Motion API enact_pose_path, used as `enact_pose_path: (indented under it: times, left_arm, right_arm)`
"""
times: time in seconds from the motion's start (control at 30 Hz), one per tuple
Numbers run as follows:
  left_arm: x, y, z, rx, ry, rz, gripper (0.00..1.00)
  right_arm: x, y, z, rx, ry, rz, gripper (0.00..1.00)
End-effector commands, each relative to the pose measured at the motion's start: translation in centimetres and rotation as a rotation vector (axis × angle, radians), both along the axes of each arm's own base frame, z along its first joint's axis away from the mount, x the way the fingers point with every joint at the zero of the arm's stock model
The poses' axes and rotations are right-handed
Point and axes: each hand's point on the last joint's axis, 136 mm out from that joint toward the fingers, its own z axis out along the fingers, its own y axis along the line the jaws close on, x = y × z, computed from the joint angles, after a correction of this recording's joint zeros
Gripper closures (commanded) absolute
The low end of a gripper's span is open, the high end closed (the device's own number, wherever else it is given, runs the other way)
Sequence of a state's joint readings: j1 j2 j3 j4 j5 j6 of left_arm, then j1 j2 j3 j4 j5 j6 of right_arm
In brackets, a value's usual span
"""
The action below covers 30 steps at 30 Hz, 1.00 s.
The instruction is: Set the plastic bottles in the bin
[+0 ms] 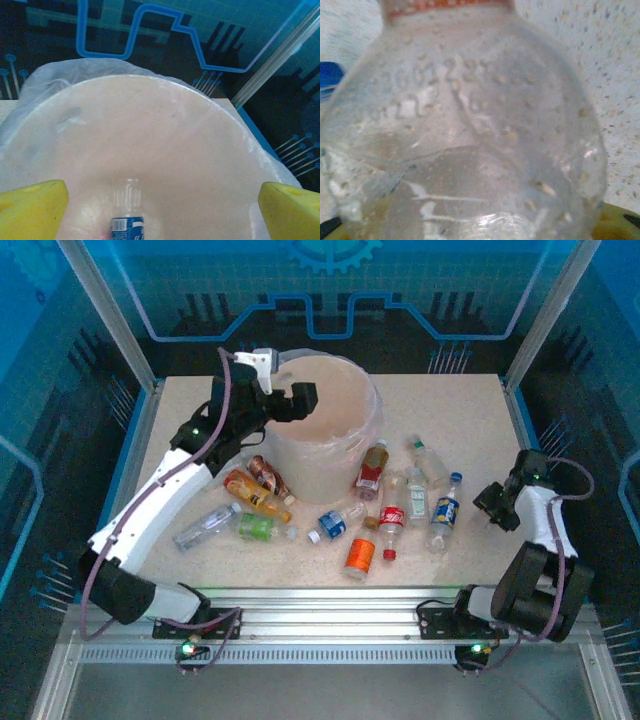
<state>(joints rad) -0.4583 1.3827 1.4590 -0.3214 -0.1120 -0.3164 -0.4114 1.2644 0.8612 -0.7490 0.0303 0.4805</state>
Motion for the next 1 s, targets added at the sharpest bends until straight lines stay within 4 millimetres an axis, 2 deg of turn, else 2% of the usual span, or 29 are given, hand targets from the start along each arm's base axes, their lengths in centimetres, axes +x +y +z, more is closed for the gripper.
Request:
enact_pose_path:
  times: [0.0,0.13,0.3,0.57,0.67,0.77,0.87,0.97]
  left_arm:
    - [-1.0,2.0,2.6,-0.044,-0.094,0.089,0.01]
    - [-2.4,4.0,3.2,-0.062,-0.152,0.16,0.01]
    - [-4.2,7.1,3.0,-0.074,-0.199,0.273,0.01]
    - [-7.0,11.4,0.4,-0.095,-0.185,0.436,0.01]
    - [-7.8,12.4,-0.9,-0.099,-0.162,0.471,0.01]
    - [-8.4,13.1,-2.3,-0.098,-0.133,0.5,0.01]
    - [-8.8,13.6,-3.6,-0.093,-0.102,0.52,0.01]
    - [-9.1,13.9,-4.6,-0.092,-0.08,0.534,0.01]
  right_arm:
    - [1.0,0.7,4.7,-0.063,-0.094,0.049,0.59]
    - [2.7,2.6,10.0,-0.124,-0.225,0.123,0.59]
    - [5.4,6.8,16.7,-0.191,-0.382,0.263,0.6]
    - [10.1,16.8,27.4,-0.219,-0.664,0.558,0.61]
    - [11.4,21.1,30.3,-0.223,-0.742,0.68,0.61]
    - [12.6,25.3,32.2,-0.218,-0.79,0.796,0.61]
    - [13.6,29.3,33.2,-0.211,-0.817,0.909,0.61]
    - [14.5,33.0,33.3,-0.213,-0.823,1.006,0.61]
